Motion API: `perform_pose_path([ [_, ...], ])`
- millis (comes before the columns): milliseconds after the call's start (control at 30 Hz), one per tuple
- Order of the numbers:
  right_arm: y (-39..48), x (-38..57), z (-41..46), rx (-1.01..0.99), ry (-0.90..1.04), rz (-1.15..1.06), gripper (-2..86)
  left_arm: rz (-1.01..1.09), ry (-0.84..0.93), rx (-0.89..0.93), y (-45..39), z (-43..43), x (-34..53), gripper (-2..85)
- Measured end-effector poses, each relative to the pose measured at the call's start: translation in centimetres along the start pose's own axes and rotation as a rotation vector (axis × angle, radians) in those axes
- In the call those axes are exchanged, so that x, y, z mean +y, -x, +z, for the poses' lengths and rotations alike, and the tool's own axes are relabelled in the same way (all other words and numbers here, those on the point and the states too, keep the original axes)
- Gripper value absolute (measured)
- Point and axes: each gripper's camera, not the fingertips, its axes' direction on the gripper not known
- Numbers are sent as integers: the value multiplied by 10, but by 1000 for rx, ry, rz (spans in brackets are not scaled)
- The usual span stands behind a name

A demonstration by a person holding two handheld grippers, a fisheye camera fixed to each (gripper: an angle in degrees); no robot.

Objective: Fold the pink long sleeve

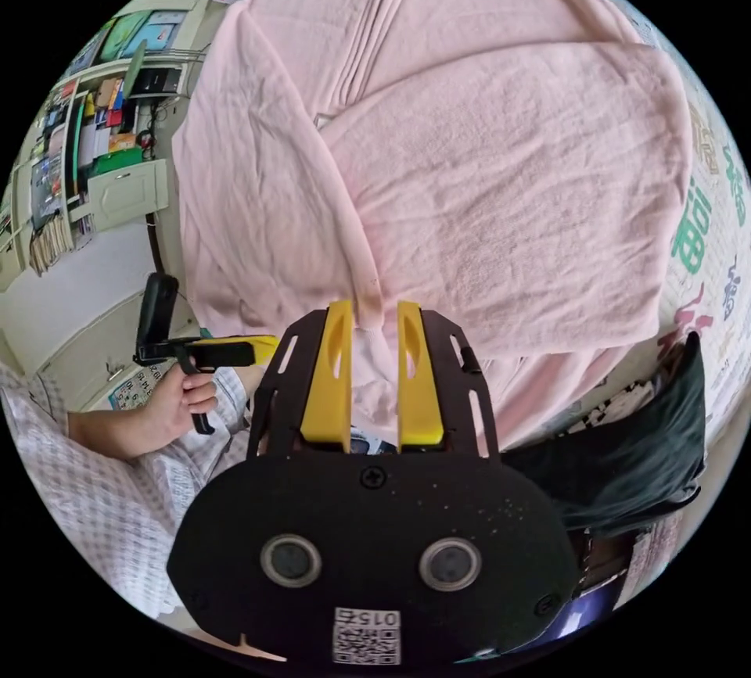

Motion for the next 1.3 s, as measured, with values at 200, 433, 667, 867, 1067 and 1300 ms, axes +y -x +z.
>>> perform_pose_path([
  [200,-1,14,6,-1,1,-101,48,-96,-65,-68,-10,-4,-9,62],
  [433,-7,27,-6,110,-14,-115,38,-54,-106,-130,-33,-39,-3,16],
  [667,-31,41,-14,-42,44,-166,58,-106,-32,55,-5,-72,-22,13],
  [867,-87,70,-82,-153,-141,-64,55,87,37,52,-45,-187,-56,14],
  [1067,-141,39,-173,-128,-547,57,120,514,-117,-269,-193,-293,-188,91],
  [1300,-153,-44,-213,-63,-553,23,136,767,-151,-500,-339,-302,-345,107],
])
